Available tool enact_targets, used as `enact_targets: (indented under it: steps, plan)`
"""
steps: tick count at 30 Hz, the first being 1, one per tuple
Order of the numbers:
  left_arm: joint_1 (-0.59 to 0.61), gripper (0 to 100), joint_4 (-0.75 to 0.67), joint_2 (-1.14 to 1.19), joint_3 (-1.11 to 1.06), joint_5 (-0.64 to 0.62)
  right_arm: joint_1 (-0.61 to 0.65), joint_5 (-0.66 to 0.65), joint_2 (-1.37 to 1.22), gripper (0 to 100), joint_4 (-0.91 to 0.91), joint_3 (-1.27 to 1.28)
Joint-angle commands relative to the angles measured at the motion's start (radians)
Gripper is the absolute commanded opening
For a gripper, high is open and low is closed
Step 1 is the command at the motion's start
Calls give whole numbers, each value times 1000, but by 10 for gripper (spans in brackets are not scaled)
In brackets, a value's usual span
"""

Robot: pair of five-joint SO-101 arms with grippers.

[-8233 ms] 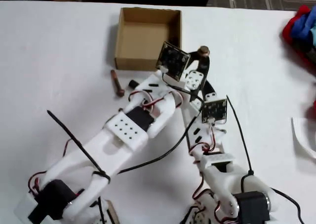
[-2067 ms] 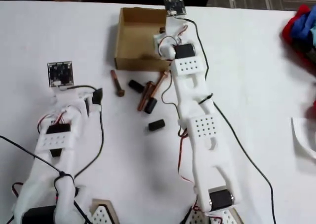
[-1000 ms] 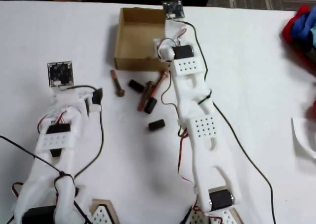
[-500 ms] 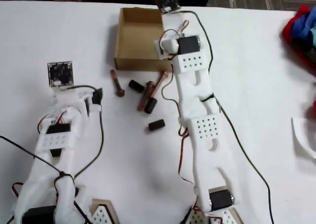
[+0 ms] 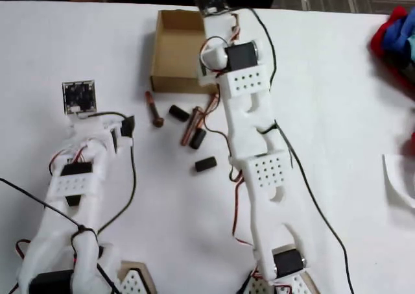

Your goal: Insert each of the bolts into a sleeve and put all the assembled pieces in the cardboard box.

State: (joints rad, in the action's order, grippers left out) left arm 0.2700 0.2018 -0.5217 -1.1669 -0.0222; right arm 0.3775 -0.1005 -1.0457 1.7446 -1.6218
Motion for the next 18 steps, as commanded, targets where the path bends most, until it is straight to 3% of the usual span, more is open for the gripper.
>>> enact_targets:
  steps: [1, 6, 12, 18]
  plan:
    - [6, 327, -6, 2, 42, 2, 54, 14, 130, 123, 28, 34]
    - [6, 327, -6, 2, 42, 2, 90, 14, 351, 123, 27, 278]
    - [6, 327, -6, 2, 42, 2, 64, 17, 697, 123, 18, 755]
    - [6, 327, -6, 2, 42, 2, 13, 2, 811, 123, -209, 1226]
